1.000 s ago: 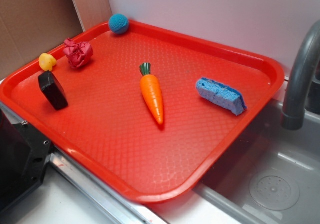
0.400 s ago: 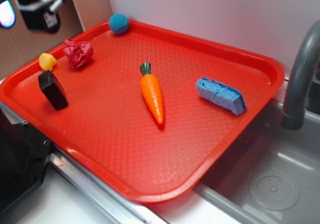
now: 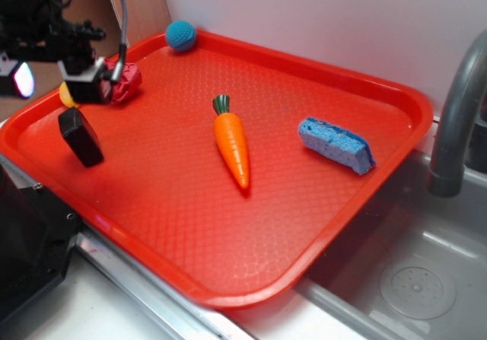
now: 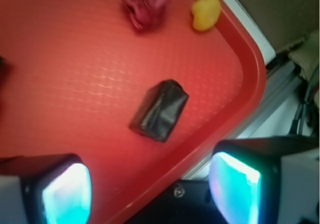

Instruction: Grab the black box.

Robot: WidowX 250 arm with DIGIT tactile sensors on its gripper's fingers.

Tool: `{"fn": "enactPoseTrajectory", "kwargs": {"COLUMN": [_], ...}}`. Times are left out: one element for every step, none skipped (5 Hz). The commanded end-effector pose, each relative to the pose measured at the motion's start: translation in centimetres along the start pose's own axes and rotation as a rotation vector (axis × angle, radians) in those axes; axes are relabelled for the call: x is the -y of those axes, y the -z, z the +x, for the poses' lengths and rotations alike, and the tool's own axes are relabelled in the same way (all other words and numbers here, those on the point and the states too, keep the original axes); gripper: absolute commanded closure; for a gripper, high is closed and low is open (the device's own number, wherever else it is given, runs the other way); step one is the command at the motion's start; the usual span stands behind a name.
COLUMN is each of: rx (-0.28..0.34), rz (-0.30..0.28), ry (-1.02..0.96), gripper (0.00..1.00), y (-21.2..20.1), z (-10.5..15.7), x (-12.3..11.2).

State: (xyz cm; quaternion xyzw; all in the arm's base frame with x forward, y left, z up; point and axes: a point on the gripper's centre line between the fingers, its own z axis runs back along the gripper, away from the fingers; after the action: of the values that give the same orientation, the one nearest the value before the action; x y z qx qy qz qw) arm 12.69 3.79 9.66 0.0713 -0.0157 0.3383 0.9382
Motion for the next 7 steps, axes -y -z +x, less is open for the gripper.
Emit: {"fn": "enactPoseTrajectory", "kwargs": {"rx": [0.037,0.029,0.003,-0.030,-0.075,-0.065,0.020], "rz": [-0.118,-0.178,-0.203,-0.205,-0.193,-0.153,-0.099], "ry": [-0.016,-0.015,-0.027,-0.037,0.003,0.002,0.173], "gripper": [0.00,0.00,0.00,0.00,0.00,1.00,1.00], "y": [2.2,3.7,4.5,5.0,5.9,5.6,2.6], "z": [1.0,2.1,3.0,3.4,3.0,2.8,3.7], "x": [-2.6,-2.1,-0.6,0.6,0.5,0.6,1.1]}}
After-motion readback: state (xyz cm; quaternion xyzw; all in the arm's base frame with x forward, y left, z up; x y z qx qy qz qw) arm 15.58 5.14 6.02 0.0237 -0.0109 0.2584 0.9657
